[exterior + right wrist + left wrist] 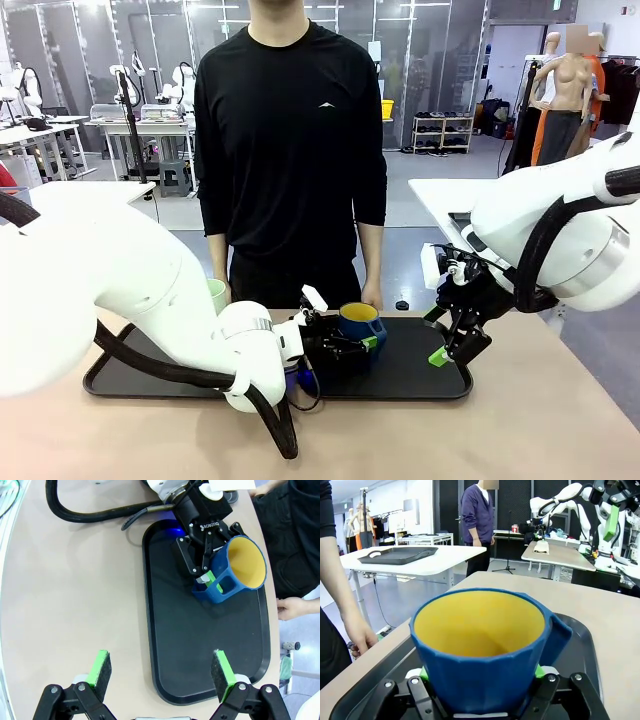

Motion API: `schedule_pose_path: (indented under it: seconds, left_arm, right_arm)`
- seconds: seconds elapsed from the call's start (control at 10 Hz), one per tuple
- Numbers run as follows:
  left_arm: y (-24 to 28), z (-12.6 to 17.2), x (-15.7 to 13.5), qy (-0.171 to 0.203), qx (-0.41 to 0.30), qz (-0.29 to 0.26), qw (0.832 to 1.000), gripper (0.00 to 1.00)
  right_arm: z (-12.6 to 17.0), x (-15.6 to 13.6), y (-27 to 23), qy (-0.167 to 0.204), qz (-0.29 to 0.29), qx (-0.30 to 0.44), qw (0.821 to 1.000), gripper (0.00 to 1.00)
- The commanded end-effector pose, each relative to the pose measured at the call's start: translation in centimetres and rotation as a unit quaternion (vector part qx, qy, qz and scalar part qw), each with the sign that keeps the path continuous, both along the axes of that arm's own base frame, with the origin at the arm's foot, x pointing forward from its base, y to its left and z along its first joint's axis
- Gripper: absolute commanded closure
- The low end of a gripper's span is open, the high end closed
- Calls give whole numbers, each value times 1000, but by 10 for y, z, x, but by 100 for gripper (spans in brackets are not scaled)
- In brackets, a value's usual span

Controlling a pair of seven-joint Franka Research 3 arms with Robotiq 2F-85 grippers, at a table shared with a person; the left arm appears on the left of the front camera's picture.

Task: Sort and store the cups by type.
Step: Pick up the Handle plastic cup and place it into the empty Flat Tray.

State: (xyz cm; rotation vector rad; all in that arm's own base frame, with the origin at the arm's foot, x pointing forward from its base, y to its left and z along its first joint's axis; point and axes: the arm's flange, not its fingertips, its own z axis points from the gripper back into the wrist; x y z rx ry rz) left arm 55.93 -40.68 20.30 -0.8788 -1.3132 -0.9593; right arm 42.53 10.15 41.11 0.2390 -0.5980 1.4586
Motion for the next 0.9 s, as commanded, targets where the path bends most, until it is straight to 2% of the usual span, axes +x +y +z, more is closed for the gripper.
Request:
schedule_pose_path:
  seconds: [0.0, 0.1, 0.2, 0.8]
  left_arm:
    - [-5, -26, -11, 11, 17, 13, 1000, 18]
    - [-5, -27, -13, 12, 13, 9, 1000, 6]
    - [-3, -27, -16, 10, 16, 13, 1000, 0]
    - [22, -31, -30, 15, 10, 51, 999, 0]
  right_arm:
    - [0, 0, 0, -2, -4, -6, 1000, 0]
    - [0, 0, 0, -2, -4, -6, 1000, 0]
    - [0, 0, 0, -2, -4, -6, 1000, 0]
    - [0, 0, 0, -2, -4, -6, 1000, 0]
